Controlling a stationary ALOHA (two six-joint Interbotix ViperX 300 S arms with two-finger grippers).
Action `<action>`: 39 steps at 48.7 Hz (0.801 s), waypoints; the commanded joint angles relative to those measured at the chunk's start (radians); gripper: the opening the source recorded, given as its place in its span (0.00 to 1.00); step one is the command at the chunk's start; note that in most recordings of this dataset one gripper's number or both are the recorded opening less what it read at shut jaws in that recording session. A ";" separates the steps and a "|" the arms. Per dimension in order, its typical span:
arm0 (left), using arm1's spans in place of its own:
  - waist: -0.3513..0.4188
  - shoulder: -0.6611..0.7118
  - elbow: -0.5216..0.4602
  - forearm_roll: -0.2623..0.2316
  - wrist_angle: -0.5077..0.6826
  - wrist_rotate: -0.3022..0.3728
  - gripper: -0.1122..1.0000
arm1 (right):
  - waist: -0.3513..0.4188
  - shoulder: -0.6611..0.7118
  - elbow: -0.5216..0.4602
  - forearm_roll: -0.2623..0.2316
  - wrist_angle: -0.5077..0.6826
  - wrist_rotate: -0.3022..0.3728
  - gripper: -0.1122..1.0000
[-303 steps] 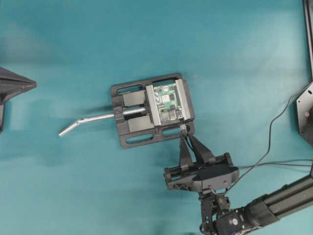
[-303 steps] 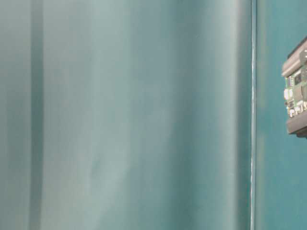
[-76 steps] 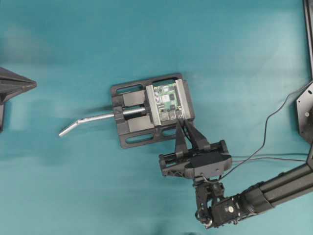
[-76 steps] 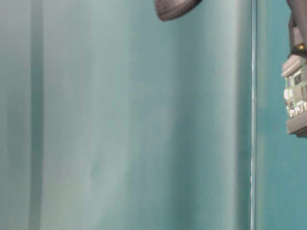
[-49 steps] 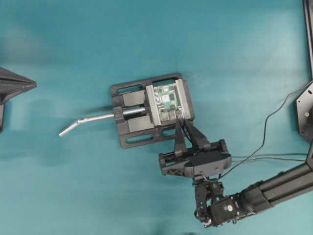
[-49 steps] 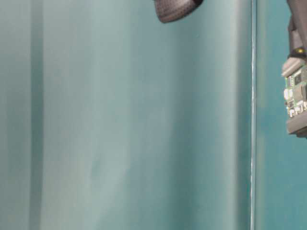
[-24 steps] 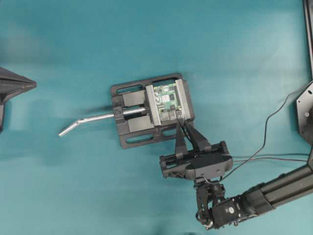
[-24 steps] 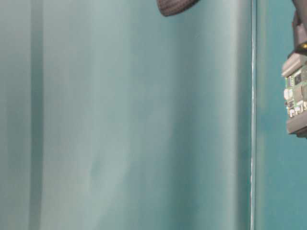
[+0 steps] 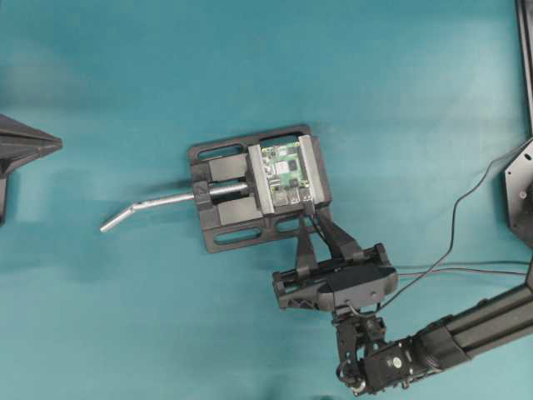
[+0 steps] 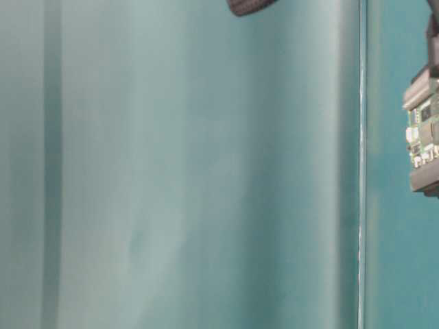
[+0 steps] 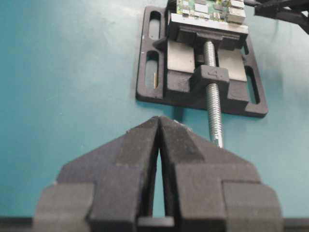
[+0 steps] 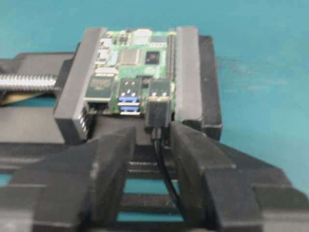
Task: Insert the USB into the fixed PCB.
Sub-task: 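Open the right gripper and pull it back away from the vise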
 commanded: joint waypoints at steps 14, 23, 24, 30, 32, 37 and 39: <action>0.003 0.009 -0.028 0.003 -0.005 -0.006 0.13 | 0.006 -0.086 0.038 -0.005 0.000 -0.009 0.63; 0.003 0.009 -0.028 0.002 -0.005 -0.006 0.13 | 0.017 -0.206 0.137 -0.034 0.041 -0.029 0.63; 0.002 0.009 -0.028 0.002 -0.005 -0.006 0.13 | 0.018 -0.219 0.147 -0.040 0.049 -0.035 0.63; 0.003 0.009 -0.028 0.003 -0.005 -0.006 0.13 | 0.020 -0.313 0.212 -0.069 0.130 -0.094 0.63; 0.003 0.009 -0.028 0.002 -0.005 -0.005 0.13 | 0.017 -0.341 0.236 -0.080 0.163 -0.120 0.63; 0.003 0.009 -0.028 0.002 -0.005 -0.006 0.13 | 0.008 -0.407 0.313 -0.118 0.258 -0.195 0.63; 0.002 0.009 -0.028 0.003 -0.005 -0.006 0.13 | 0.006 -0.425 0.345 -0.135 0.291 -0.216 0.63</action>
